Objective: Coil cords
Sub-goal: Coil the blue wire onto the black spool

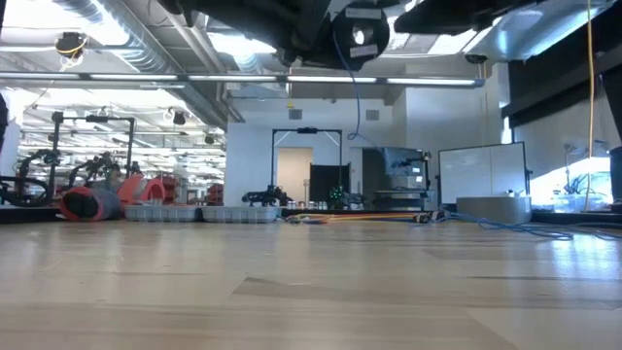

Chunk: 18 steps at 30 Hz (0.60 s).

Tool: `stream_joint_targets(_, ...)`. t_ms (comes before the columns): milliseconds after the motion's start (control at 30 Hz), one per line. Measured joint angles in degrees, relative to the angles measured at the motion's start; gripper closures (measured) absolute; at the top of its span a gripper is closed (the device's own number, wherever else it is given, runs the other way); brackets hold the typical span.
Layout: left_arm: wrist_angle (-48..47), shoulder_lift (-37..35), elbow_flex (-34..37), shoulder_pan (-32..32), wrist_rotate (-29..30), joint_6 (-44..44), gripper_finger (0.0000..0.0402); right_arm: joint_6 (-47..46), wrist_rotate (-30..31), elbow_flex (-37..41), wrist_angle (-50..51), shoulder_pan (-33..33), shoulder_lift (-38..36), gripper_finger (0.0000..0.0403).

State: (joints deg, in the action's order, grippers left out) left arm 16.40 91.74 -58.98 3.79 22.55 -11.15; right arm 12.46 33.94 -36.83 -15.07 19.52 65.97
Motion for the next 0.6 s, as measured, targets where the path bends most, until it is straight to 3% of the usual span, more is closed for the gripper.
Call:
stream_joint_targets(167,-0.18,-0.02,0.0,0.0,0.04,-0.01,0.0402,-2.58,-0.81,-0.03,1.39,-0.01,-1.34,0.0255)
stream_joint_targets(400,0.16,-0.02,0.0,0.0,0.04,0.19,0.0402,-10.55,-3.57,-0.01,12.49,-0.04,0.68,0.0255)
stream_joint_targets(600,0.25,-0.02,0.0,0.0,0.02,0.27,0.0402,-10.58,-4.96,0.01,5.59,-2.64,6.21,0.0255)
